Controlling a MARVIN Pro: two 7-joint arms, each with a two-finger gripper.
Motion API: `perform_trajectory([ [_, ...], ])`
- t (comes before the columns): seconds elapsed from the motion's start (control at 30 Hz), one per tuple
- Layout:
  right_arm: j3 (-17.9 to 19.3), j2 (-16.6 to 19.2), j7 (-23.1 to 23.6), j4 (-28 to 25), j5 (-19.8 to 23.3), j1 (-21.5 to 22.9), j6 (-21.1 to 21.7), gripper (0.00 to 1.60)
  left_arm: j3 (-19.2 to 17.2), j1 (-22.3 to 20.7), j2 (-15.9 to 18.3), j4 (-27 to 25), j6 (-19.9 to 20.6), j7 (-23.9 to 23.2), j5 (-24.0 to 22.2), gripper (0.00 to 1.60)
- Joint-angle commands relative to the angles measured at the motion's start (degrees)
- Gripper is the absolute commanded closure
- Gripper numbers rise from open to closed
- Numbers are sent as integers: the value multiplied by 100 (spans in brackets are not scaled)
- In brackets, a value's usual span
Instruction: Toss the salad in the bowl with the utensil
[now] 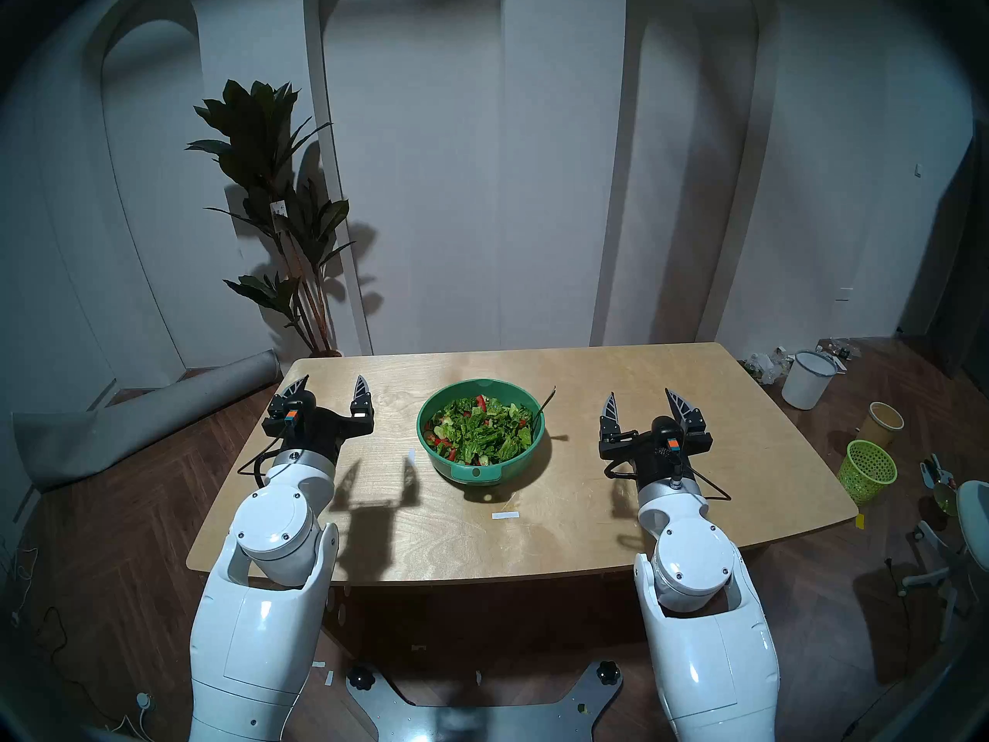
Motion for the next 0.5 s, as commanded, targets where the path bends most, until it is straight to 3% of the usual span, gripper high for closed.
perform_trajectory([
  [0.0,47,-89,522,373,925,549,-583,0,58,20,-19,-148,-84,24,30,0],
  [0.2,22,-74,1131,780,1667,754,-822,0,116,57,-6,-162,-108,70,69,0],
  [0.3,-58,-44,1288,740,1719,785,-814,0,134,59,1,-167,-111,94,86,0],
  [0.47,-205,75,1369,887,1438,848,-847,0,182,71,-4,-186,-113,130,108,0],
])
